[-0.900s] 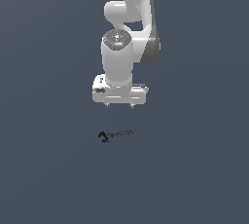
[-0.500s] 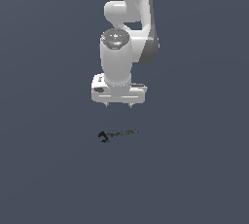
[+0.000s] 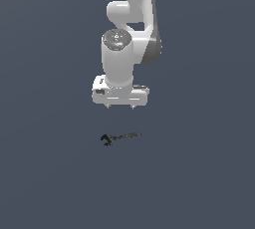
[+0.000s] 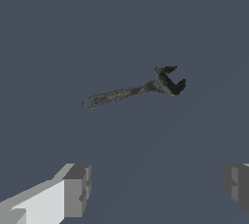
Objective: Pick up the object and move it to a goal position.
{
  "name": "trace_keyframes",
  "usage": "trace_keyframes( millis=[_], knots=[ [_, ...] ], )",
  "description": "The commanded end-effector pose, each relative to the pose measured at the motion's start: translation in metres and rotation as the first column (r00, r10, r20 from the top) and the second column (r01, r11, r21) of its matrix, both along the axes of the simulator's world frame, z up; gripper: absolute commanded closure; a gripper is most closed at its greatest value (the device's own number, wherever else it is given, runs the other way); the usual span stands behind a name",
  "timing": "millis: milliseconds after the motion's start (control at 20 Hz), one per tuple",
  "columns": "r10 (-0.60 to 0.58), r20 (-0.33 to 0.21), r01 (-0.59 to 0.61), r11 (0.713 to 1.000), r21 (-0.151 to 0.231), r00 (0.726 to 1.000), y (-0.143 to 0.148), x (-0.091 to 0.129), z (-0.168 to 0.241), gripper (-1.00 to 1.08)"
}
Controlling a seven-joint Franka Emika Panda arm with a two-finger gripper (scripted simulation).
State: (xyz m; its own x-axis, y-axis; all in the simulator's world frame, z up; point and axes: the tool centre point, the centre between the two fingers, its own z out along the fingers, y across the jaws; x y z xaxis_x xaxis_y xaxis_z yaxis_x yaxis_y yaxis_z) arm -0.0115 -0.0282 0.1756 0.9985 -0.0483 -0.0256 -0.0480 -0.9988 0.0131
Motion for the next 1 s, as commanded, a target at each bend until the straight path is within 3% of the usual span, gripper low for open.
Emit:
trace_keyframes(
  millis=[0, 550, 950],
  knots=[
    [-0.017, 0.000, 0.017, 1.000, 0.000, 1.000, 0.000, 0.001, -0.001, -0.92],
    [-0.198, 0.002, 0.198, 0.980, 0.006, 0.980, 0.000, 0.011, -0.016, -0.92],
    [-0.409, 0.002, 0.409, 0.913, 0.009, 0.913, 0.001, 0.022, -0.033, -0.92]
  ],
)
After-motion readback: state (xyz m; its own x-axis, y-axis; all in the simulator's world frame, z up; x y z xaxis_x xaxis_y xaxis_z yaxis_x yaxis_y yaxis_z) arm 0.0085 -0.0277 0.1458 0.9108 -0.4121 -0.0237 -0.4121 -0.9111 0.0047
